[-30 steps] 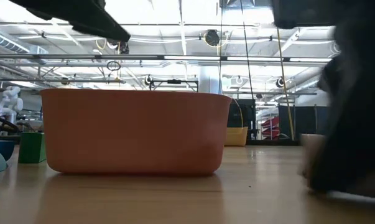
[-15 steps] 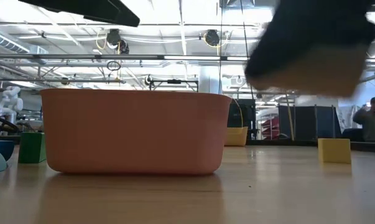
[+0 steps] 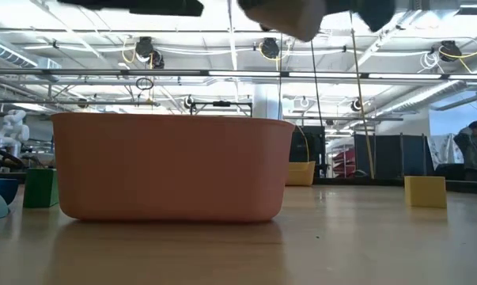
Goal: Sort blocks by size
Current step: Put the brown cylindrical block into the yellow bin
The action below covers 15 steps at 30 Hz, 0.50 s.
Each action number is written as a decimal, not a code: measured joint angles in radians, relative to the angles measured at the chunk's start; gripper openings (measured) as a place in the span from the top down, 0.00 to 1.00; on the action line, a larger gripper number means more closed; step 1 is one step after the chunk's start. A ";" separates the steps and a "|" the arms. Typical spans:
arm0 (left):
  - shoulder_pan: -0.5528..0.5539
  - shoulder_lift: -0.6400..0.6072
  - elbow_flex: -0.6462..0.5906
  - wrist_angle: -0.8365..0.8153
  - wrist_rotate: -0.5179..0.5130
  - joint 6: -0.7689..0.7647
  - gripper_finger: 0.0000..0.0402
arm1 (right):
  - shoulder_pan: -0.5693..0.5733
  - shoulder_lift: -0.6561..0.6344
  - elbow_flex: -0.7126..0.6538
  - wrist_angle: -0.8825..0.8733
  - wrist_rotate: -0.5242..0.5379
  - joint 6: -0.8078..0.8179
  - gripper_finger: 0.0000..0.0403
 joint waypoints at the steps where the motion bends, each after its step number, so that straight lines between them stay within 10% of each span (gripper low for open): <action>1: 0.000 0.014 0.000 0.016 -0.013 0.030 0.32 | -0.010 0.000 0.000 0.001 0.006 0.008 0.73; 15: 0.037 0.100 0.000 0.247 -0.171 0.177 0.32 | -0.087 0.000 0.000 0.123 0.111 0.024 0.73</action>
